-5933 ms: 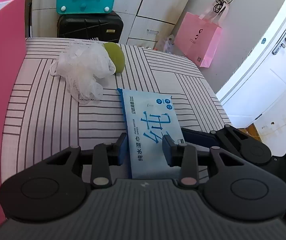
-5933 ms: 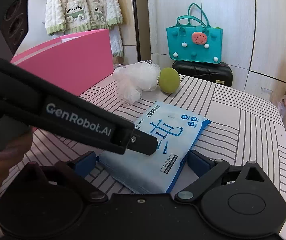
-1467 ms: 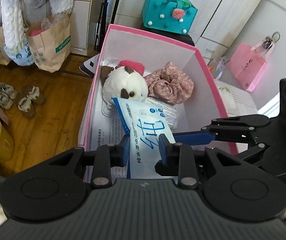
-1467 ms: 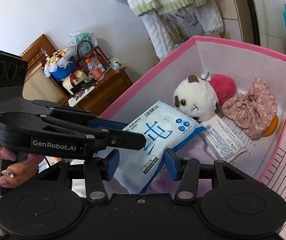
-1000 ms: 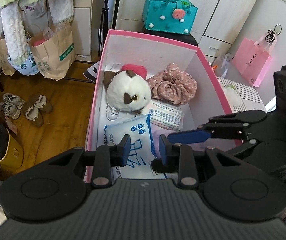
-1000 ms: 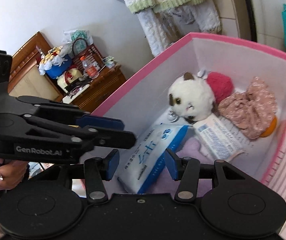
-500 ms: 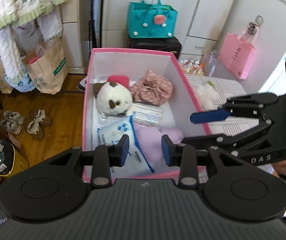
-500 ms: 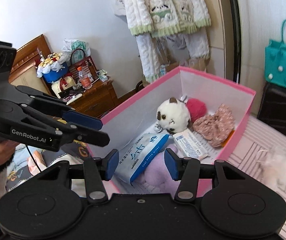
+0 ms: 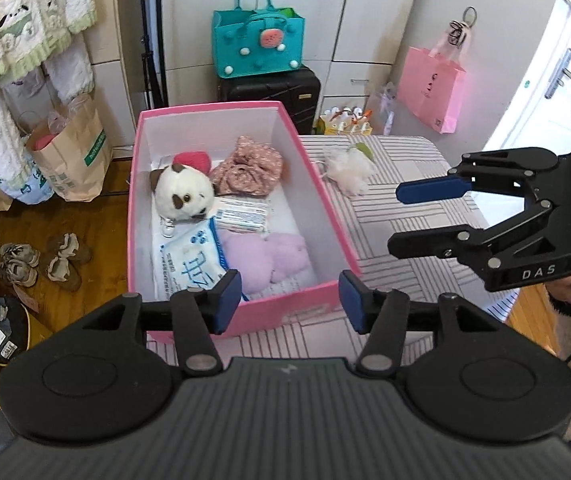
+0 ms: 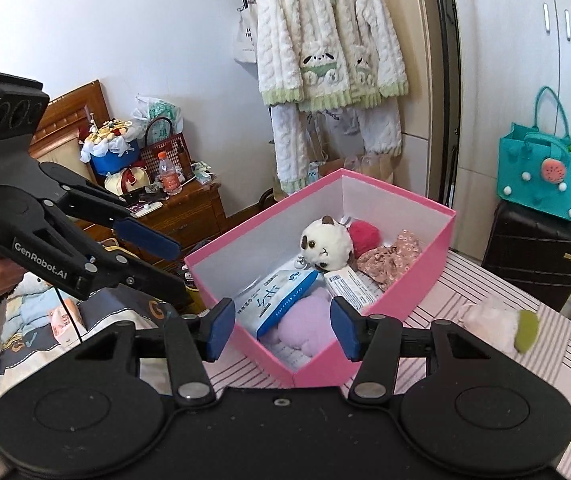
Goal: Organize soft objects
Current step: 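Open both grippers to drop the wet-wipes pack into the box, then move both open grippers back toward the white bath puff and green sponge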
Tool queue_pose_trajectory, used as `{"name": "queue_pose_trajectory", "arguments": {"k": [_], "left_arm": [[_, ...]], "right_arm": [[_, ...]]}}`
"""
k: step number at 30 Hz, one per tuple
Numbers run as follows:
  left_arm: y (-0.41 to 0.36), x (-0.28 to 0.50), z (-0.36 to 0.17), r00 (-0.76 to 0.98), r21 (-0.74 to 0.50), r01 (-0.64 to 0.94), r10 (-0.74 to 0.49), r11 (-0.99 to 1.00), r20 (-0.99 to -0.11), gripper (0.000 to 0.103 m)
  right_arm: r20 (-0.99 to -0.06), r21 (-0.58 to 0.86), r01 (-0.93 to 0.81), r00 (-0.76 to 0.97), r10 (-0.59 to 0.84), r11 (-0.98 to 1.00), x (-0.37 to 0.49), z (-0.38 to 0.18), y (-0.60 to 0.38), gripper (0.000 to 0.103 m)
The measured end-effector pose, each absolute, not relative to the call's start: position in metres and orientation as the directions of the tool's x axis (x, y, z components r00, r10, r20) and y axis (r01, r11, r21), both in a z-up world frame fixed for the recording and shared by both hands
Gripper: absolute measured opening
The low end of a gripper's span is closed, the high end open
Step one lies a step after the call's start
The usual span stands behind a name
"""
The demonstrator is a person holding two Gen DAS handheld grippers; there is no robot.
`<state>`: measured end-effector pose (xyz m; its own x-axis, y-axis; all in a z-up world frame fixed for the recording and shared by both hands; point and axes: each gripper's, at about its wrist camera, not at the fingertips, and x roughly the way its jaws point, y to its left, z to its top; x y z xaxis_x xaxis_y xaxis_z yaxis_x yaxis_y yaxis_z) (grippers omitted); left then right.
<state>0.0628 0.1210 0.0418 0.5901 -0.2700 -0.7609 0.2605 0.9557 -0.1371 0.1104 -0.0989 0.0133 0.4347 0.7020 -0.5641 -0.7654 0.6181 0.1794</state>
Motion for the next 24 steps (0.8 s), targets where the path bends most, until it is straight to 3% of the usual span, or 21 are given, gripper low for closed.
{"name": "queue_pose_trajectory", "arguments": {"k": [12,24], "left_arm": [[0.08,0.035,0.055,0.566,-0.101,0.333,-0.284,0.938,-0.774,0.062],[0.028,0.03,0.036,0.491,-0.092,0.42,-0.312,0.903,-0.813,0.069]], "right_arm": [[-0.549,0.139,-0.765,0.47,0.691,0.629,0.072,0.024,-0.149,0.063],[-0.58,0.139,-0.705,0.51,0.635,0.695,0.058,0.002,-0.206,0.068]]}}
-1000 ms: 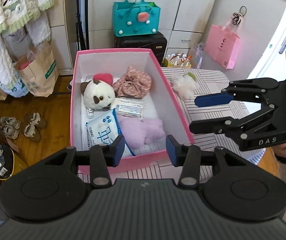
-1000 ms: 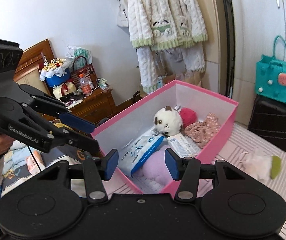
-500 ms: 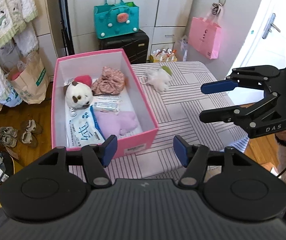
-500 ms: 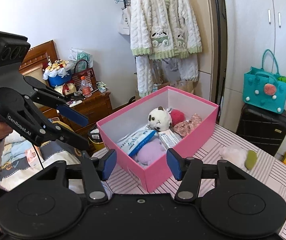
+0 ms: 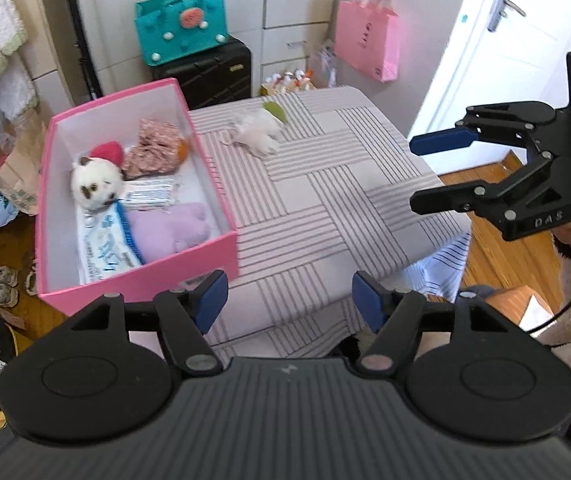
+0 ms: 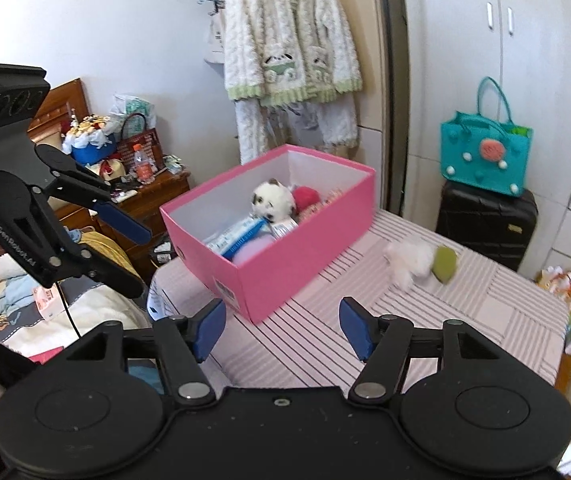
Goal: Organize soft objects
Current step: 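Move both open grippers back toward the white bath puff and green sponge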
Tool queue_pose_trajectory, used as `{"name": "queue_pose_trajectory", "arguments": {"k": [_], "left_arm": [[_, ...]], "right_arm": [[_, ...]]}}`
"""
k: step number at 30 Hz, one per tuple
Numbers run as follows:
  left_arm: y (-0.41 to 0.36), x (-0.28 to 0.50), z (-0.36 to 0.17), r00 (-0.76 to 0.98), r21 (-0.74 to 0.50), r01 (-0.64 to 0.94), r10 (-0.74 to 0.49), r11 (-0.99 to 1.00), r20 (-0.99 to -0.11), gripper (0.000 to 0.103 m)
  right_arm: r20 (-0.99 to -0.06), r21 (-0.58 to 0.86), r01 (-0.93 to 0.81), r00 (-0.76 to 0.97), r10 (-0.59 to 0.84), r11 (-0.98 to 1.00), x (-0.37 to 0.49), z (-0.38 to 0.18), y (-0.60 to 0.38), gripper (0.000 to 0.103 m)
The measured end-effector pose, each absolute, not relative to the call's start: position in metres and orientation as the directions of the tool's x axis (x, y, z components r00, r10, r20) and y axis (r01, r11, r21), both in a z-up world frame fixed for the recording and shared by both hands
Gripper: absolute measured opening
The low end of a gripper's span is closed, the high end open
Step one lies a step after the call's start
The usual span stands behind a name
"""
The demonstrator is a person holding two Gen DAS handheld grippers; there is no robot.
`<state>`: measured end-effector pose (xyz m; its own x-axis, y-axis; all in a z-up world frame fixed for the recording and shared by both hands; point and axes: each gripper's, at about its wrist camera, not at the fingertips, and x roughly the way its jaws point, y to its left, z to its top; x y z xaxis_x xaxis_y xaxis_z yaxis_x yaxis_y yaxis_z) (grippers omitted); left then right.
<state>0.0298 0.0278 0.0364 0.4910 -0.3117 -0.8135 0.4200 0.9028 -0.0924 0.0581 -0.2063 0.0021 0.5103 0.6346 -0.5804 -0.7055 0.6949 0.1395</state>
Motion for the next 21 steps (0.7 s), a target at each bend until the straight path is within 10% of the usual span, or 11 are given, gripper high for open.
{"name": "queue_pose_trajectory", "arguments": {"k": [21], "left_arm": [[-0.039,0.076,-0.003,0.503,-0.109,0.421,-0.332,0.9,-0.798,0.076]], "right_arm": [[-0.584,0.1,-0.667,0.561,0.587,0.738,0.098,-0.049,-0.276,0.081]]}}
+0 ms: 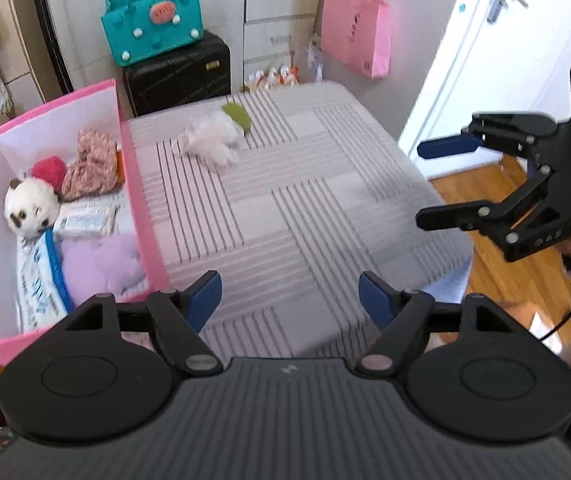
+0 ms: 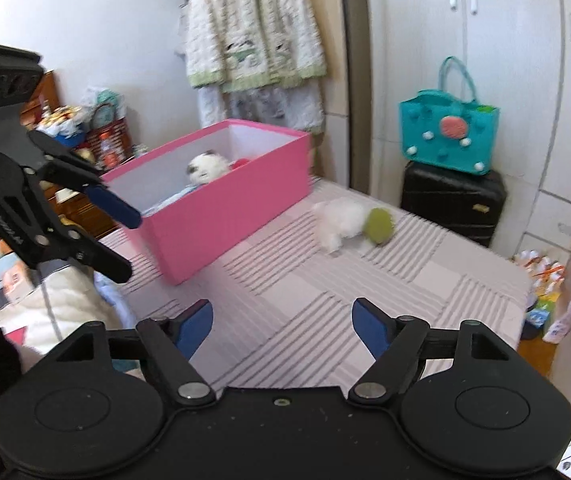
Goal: Organize soft objects
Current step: 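Move both open grippers back toward the white bath puff and green sponge, then close the left gripper on the white bath puff while the right grips the green sponge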
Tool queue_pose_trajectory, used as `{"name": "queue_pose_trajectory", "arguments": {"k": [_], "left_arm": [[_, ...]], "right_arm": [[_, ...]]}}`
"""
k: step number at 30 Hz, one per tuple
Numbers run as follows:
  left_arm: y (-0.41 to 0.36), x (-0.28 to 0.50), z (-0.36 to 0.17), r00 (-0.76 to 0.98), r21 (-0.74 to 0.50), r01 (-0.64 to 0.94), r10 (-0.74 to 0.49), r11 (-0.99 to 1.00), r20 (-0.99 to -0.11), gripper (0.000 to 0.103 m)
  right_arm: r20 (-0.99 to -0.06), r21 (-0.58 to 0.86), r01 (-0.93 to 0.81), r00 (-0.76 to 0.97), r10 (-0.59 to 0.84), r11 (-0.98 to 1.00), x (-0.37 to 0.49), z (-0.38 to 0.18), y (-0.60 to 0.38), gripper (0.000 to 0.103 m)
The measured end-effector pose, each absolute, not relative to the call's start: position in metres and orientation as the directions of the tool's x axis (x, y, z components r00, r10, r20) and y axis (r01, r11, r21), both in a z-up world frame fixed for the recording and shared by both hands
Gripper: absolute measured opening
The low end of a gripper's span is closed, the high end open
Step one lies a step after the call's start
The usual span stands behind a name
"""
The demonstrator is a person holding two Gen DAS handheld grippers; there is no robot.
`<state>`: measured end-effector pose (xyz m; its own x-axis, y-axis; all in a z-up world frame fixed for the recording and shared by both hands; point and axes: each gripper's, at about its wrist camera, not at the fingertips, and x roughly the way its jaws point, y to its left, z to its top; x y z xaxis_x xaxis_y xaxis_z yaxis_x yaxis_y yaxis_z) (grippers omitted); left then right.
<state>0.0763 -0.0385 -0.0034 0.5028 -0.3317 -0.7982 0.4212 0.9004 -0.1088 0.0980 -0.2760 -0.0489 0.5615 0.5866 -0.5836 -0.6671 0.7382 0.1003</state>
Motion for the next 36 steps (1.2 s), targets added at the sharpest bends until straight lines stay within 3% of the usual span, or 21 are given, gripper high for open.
{"name": "queue_pose_trajectory", "arguments": {"k": [10,14,17,29,36], "left_arm": [[-0.059,0.11,-0.014,0.616,-0.124,0.371,-0.343,0.921,-0.709,0.078],[-0.067,0.124,-0.022,0.67,-0.102,0.336,-0.314,0.936,-0.673,0.089],[-0.074,0.134,-0.028,0.71,-0.091,0.319,-0.301,0.944,-0.637,0.09],[-0.09,0.193,-0.068,0.827,-0.064,0.112,-0.129,0.992,-0.547,0.09],[-0.085,0.224,-0.095,0.801,-0.067,0.046,-0.077,0.997,-0.594,0.089]], "right_arm": [[-0.46,0.072,-0.622,0.673,0.579,0.78,0.14,-0.059,-0.301,0.081],[-0.419,0.062,-0.621,0.694,0.585,0.781,0.155,-0.064,-0.304,0.081],[-0.409,0.045,-0.599,0.719,0.562,0.8,0.169,-0.069,-0.303,0.081],[-0.44,0.093,-0.577,0.707,0.553,0.811,0.241,-0.098,-0.296,0.081],[-0.483,0.015,-0.643,0.666,0.568,0.766,0.266,-0.125,-0.272,0.081]]}}
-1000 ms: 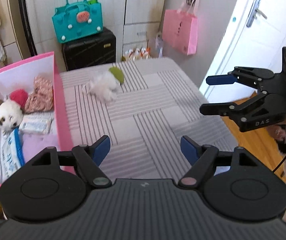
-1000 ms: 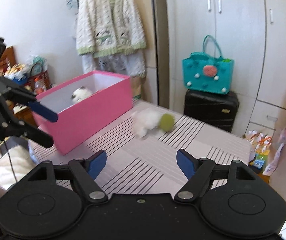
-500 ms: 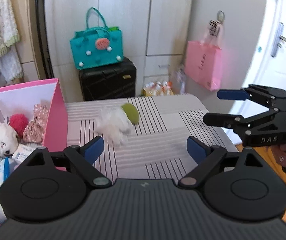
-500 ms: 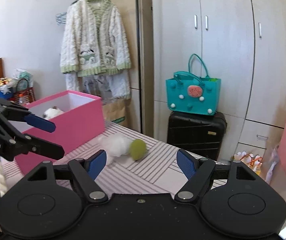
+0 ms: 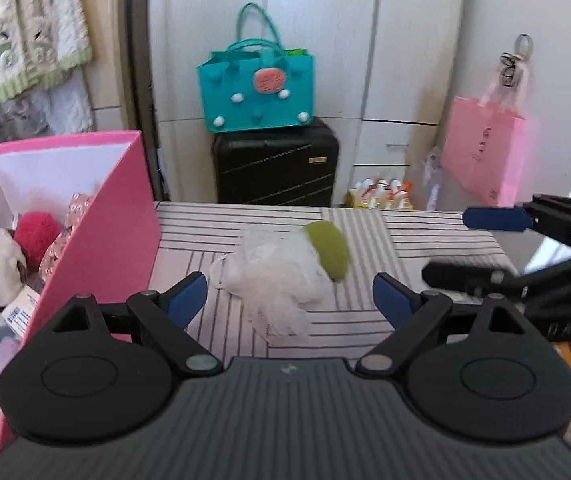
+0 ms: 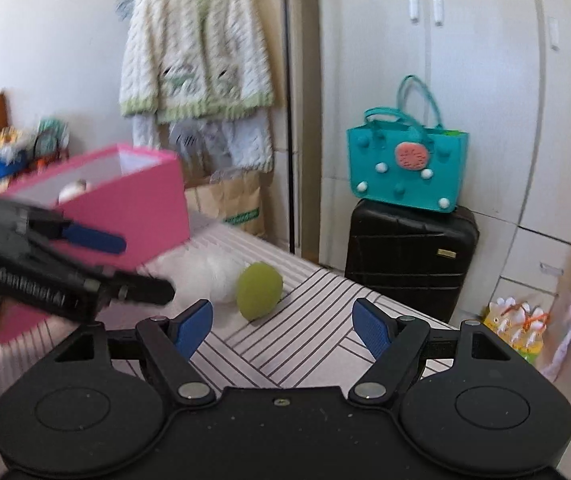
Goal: Organize soft objects
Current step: 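Close the left gripper on the white bath puff while the right grips the green sponge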
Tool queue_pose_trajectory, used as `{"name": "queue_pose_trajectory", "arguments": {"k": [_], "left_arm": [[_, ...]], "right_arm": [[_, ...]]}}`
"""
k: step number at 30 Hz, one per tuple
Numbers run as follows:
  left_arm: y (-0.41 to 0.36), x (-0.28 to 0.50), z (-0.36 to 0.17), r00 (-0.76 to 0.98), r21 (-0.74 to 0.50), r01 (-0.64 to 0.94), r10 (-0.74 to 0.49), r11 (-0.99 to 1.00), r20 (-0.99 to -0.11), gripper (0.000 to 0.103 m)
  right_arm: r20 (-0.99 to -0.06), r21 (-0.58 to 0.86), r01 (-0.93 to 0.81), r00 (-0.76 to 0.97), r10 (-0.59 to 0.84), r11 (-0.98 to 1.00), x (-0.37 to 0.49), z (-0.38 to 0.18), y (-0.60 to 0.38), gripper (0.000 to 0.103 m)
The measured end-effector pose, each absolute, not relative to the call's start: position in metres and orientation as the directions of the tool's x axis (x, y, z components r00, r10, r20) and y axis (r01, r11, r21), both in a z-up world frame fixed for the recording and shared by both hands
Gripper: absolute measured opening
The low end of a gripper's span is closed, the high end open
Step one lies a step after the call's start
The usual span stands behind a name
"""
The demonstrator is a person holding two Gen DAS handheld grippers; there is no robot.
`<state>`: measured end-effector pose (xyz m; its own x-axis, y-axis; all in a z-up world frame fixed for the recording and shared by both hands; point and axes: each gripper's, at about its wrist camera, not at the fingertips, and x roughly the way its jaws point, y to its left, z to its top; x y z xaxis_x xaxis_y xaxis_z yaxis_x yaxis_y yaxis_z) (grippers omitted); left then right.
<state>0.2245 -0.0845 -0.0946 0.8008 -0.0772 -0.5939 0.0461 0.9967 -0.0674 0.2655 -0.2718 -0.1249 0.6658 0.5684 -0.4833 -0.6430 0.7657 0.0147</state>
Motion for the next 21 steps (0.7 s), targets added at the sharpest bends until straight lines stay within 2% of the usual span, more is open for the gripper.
{"name": "queue_pose_trajectory", "arguments": {"k": [6,10,12,15,20,21], "left_arm": [[-0.081,0.239,-0.104,0.816,-0.088,-0.02,-0.035,0.996,-0.577,0.087],[-0.079,0.252,-0.112,0.805,-0.157,-0.051,-0.053,0.986,-0.591,0.08],[-0.079,0.256,-0.119,0.796,-0.168,-0.066,-0.05,0.984,-0.603,0.073],[-0.076,0.261,-0.125,0.788,-0.174,-0.095,-0.032,0.98,-0.614,0.07],[-0.071,0.263,-0.13,0.786,-0.218,-0.102,-0.056,0.971,-0.615,0.065],[-0.07,0.264,-0.131,0.786,-0.221,-0.104,-0.056,0.97,-0.615,0.064]], "right_arm": [[-0.516,-0.061,-0.713,0.622,0.589,0.699,0.285,-0.142,-0.248,0.081],[-0.53,-0.037,-0.736,0.588,0.612,0.675,0.3,-0.152,-0.235,0.08],[-0.534,-0.028,-0.739,0.58,0.615,0.673,0.308,-0.156,-0.229,0.079],[-0.54,-0.011,-0.744,0.567,0.623,0.668,0.316,-0.16,-0.221,0.078],[-0.552,0.021,-0.743,0.549,0.628,0.669,0.325,-0.166,-0.213,0.072],[-0.558,0.023,-0.74,0.548,0.623,0.672,0.326,-0.167,-0.212,0.066]]}}
